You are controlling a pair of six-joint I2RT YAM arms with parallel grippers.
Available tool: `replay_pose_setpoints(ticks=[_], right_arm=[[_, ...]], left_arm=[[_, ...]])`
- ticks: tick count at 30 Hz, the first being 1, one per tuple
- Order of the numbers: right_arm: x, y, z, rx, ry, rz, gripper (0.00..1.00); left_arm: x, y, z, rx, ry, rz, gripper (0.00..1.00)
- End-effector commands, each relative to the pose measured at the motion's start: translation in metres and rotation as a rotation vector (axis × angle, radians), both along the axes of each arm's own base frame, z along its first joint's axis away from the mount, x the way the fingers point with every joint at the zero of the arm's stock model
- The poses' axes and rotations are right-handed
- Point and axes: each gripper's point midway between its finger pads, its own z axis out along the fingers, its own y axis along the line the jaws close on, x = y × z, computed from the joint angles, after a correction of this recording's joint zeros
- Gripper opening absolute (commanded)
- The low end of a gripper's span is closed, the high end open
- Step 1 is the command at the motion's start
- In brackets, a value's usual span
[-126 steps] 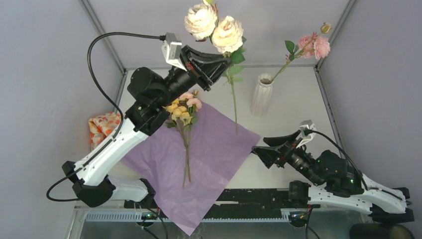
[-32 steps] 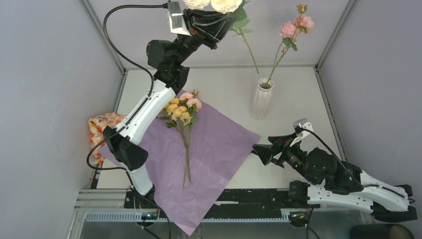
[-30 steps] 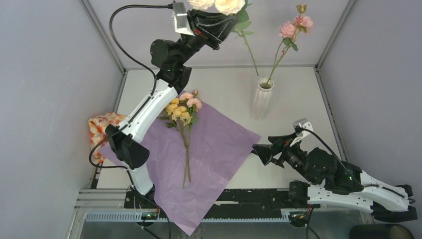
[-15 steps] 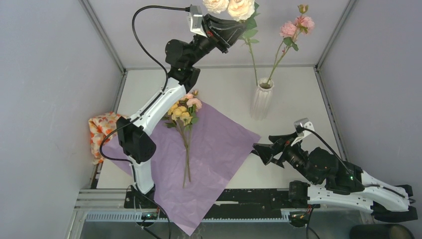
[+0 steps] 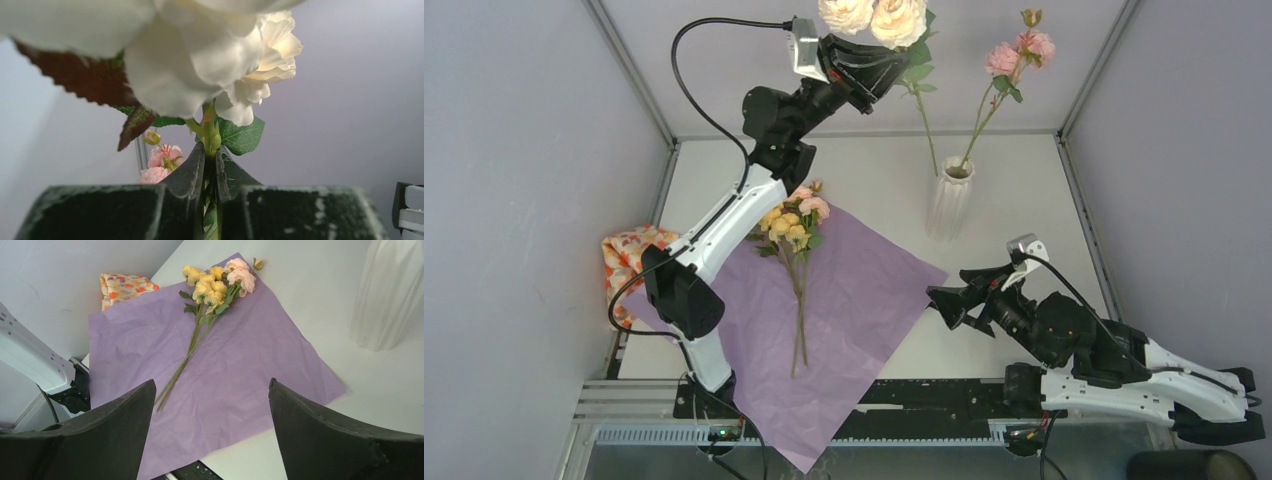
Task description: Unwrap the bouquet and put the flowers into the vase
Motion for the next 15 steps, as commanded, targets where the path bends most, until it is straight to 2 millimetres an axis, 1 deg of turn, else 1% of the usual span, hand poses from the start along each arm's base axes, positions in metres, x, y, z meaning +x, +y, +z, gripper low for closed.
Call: replay_pose_setpoints(ticks=[1, 4, 7, 9, 12, 15], right_arm=[[0.001, 0.008, 0.019, 0.035, -0.017, 0.01, 0.91], [0.004, 0.006, 0.018, 0.024, -0.006, -0.018, 0.91], [0.01, -0.008, 0.018, 0.051, 0.008, -0.091, 0.91], [0.019, -0.028, 0.016, 0.063, 0.014, -0.202, 0.92], [0.027, -0.057, 0.008, 0.075, 0.049, -0.355, 0.92], [0.03, -0.076, 0.007, 0.045, 0.068, -0.447, 0.92]], left_arm=[[-0.043, 0.029, 0.046, -0.08, -0.147, 0.013, 0.02], [-0.052, 0.034, 0.052, -0.088, -0.172, 0.016, 0.02], [-0.064, 0.037, 0.056, -0.09, -0.198, 0.013, 0.02], [-0.071, 0.038, 0.056, -0.087, -0.212, 0.003, 0.02], [-0.079, 0.037, 0.056, -0.093, -0.222, -0.03, 0.02], [-0.082, 0.036, 0.052, -0.104, -0.218, -0.064, 0.02]])
